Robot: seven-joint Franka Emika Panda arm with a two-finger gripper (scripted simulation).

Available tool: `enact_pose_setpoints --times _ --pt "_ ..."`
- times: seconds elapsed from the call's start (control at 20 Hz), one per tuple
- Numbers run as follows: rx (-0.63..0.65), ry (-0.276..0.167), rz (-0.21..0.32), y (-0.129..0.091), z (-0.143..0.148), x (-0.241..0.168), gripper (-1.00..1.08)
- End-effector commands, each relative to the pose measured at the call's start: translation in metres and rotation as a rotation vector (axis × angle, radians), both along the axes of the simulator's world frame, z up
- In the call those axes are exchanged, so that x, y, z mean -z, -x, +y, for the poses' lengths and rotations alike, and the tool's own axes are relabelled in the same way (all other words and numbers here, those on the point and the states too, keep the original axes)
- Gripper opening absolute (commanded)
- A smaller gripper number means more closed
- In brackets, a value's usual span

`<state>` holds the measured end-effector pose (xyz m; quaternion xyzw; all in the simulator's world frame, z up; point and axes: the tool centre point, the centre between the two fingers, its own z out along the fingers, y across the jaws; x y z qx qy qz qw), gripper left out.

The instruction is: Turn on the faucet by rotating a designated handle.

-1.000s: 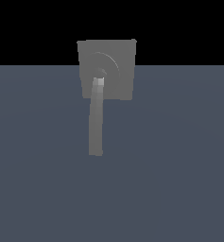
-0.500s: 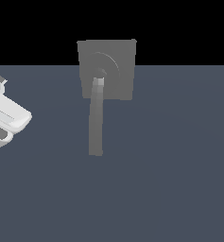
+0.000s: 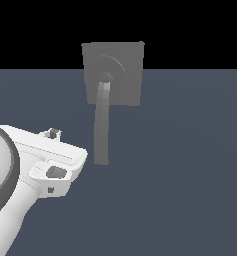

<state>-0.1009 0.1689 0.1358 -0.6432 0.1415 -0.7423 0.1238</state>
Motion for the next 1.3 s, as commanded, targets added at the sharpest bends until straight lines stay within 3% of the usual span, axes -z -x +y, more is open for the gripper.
enact_pose_setpoints --times 0.0,0.2,0.45,0.75,1.25 --pt "0.036 0.116 0.056 0.003 -0.023 0.021 -1.00" --pt "0.077 0.242 0.119 0.009 -0.050 0.041 -1.00" --pt "0.102 0.321 0.159 0.013 -0.067 0.053 -1.00" --pt "0.103 0.325 0.161 0.013 -0.068 0.054 -1.00" --pt "0.103 0.326 0.162 0.018 -0.101 0.052 -1.00"
